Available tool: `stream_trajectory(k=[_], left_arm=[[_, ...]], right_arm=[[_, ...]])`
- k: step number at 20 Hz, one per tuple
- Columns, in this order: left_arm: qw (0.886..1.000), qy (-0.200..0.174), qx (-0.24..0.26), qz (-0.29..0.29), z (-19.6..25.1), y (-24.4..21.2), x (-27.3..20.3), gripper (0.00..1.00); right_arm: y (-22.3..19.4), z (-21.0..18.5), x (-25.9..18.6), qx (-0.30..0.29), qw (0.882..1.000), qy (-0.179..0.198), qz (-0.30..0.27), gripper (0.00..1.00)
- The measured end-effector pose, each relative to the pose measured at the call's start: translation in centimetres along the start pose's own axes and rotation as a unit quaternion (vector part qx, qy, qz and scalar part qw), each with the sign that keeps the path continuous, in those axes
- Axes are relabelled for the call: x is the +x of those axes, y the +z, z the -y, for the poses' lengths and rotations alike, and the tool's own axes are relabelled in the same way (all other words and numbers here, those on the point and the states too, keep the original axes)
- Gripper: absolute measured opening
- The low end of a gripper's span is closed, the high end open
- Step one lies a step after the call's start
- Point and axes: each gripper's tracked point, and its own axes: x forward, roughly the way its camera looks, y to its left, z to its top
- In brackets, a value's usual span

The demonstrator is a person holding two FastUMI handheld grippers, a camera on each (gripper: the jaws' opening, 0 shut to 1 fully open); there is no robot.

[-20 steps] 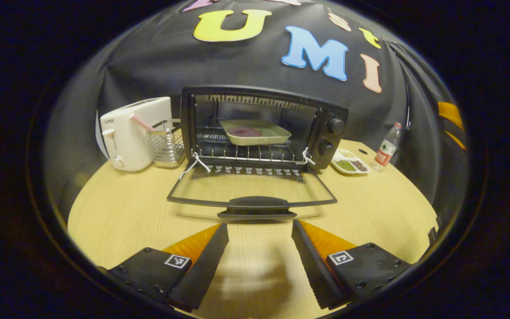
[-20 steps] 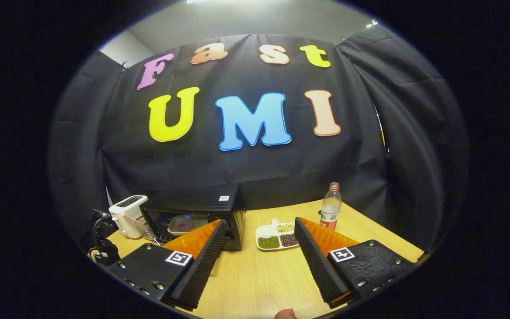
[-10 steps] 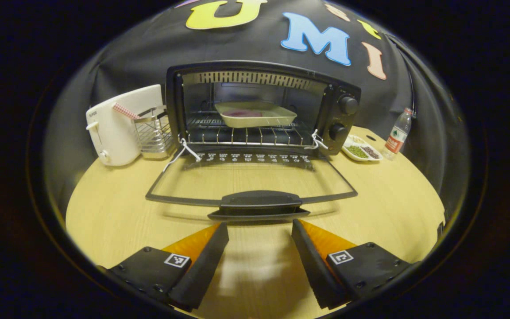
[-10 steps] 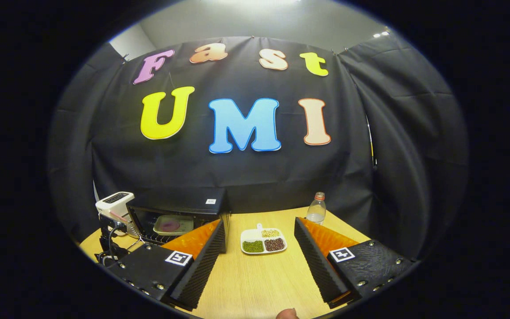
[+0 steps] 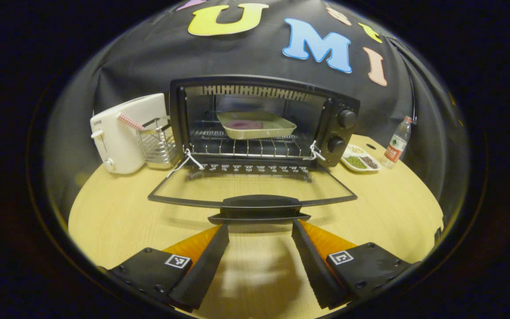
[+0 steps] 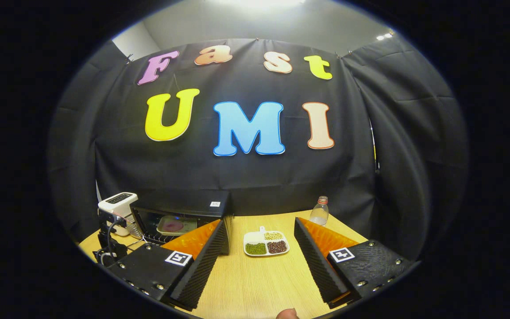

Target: Open the electric oven with the left hand, put the food in, and close the electric oven.

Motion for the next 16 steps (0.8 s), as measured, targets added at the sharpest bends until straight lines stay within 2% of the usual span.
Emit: stream_trajectory(k=[3,6,11,16], left_arm=[[0.999,0.002,0.025,0.029,0.2,1.9,-1.1,0.97],[0.999,0.001,0.026,0.048,0.4,3.5,-1.7,1.0],[0.998,-0.001,0.021,0.066,0.5,6.5,-2.1,0.98],[0.994,0.003,0.044,0.099,0.3,10.6,-2.1,1.0]], right_arm=[[-0.4,-0.5,0.0,0.005,1.0,0.007,-0.004,0.97],[-0.9,-0.8,0.1,0.012,1.0,0.012,-0.009,0.97],[-1.5,-0.6,-0.3,0.014,1.0,0.01,-0.017,0.97],[-2.6,-0.1,-0.4,0.018,0.999,0.003,-0.027,0.97]])
